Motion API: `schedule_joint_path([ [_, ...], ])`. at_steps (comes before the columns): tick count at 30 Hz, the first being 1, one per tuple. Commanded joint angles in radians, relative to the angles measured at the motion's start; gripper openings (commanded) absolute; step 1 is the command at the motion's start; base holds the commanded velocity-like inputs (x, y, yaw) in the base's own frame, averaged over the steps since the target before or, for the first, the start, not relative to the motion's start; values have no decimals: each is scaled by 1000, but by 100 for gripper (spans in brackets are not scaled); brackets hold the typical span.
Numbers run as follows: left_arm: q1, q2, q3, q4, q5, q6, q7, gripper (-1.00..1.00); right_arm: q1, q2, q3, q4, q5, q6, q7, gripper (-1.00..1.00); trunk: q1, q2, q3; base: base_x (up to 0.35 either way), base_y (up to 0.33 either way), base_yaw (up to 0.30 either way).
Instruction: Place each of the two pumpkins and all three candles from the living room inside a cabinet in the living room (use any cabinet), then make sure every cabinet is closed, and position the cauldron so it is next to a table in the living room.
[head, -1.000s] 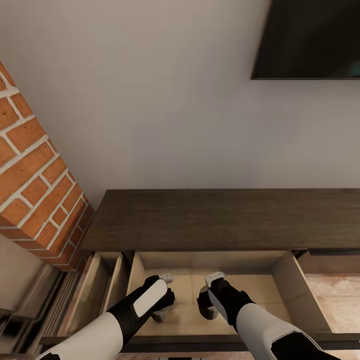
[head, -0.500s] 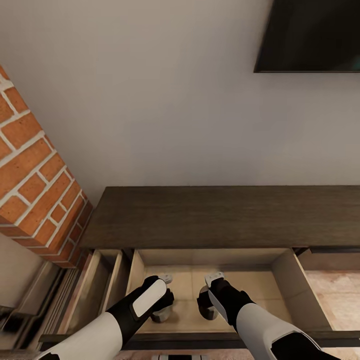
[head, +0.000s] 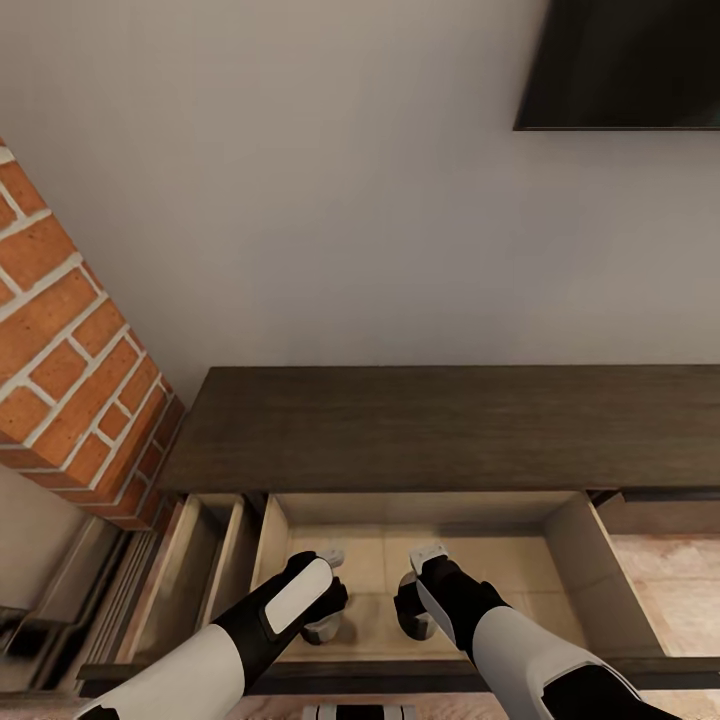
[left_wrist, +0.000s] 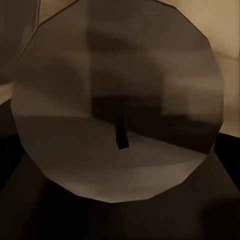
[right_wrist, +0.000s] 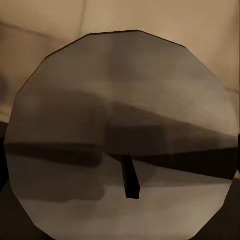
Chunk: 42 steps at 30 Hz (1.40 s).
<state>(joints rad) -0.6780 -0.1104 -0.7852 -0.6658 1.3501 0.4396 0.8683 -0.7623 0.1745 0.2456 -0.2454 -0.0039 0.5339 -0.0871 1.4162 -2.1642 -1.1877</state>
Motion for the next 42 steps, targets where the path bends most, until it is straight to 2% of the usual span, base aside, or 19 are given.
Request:
schedule_joint_path([
  [1,0,0,1,0,0,0,0,-100,0,0,0,0,-2,-1,-1,-100,0,0,-2,0,0,0],
  [25,0,1,1,1,0,-2,-6,-100,1,0,0,0,-2,-5,1,-100,0,0,-39,0,0,0],
  [28,0,2,-1,4,-4,-3,-49,-100,7,0,0,0,-2,-23,1,-100,0,0,-44,0,0,0],
  [31,0,2,-6,7,-9,-6,-121,-100,24,0,1,0,-1,-99,-1,-100,0,0,-49,0,0,0],
  [33,0,2,-9,19,-11,-7,-147,-100,31,0,1,0,-1,-133,-4,-100,0,0,-52,0,0,0],
  [37,0,0,-11,72,-14,-28,-160,-100,36,0,1,0,-1,-149,-5,-100,0,0,-58,0,0,0],
  [42,0,0,-12,87,-15,-48,-168,-100,37,0,1,0,-1,-157,-5,-100,0,0,-66,0,0,0],
])
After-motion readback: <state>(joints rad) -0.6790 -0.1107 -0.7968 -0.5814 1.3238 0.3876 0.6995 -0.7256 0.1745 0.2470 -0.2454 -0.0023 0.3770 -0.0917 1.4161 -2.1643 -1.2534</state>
